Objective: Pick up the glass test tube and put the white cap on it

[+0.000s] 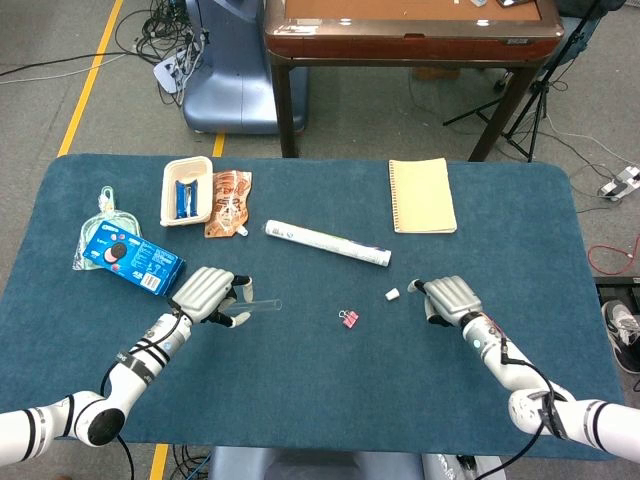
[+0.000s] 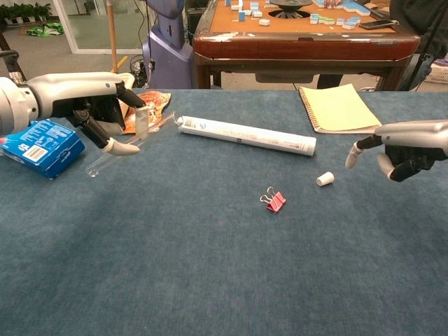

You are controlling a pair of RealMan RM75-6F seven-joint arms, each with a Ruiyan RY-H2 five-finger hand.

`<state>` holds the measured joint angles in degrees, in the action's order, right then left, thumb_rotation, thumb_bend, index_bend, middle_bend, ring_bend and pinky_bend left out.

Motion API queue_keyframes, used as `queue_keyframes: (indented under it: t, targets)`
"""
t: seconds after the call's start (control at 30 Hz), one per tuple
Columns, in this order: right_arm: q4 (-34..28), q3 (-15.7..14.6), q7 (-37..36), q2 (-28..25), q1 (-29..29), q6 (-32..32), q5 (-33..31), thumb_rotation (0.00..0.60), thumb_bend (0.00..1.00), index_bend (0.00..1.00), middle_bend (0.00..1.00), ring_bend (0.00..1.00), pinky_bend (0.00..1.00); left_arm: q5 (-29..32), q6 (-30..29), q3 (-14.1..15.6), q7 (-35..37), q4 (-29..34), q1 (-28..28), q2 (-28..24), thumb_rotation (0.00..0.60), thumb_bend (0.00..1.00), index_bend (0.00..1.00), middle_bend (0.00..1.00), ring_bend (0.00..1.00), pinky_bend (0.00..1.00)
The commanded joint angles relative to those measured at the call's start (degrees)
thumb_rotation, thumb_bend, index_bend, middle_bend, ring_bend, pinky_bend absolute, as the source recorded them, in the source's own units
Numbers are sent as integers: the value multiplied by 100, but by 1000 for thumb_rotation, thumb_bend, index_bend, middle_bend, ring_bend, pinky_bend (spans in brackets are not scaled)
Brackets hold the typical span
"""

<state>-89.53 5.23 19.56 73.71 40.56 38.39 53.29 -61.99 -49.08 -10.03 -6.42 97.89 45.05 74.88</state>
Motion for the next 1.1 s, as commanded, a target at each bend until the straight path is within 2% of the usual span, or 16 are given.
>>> queue_keyframes:
  t: [0.03,0.3,0.6,1.1]
  targets:
    - [160,-77,71,157,121,-54,-129,541,1000,268,1000,1000,1000,15,7,9,-8,11,7,5,600,258,622,1000,1000,1000]
    - [457,-162,-24,403,263,-106,-306,544,1000,268,1000,1000,1000,58,22,47,-74,20,38,34,600,258,624,1000,1000,1000]
    - [602,-218,-166,551,326,-73,-118,546,1000,268,1000,1000,1000,119,40,62,-103,-4,71,85,600,259,625,1000,1000,1000]
    - [-70,-336,-96,267,284,341,264,546,1000,268,1000,1000,1000,173,31,93,-165,69,99,85,600,259,631,1000,1000,1000]
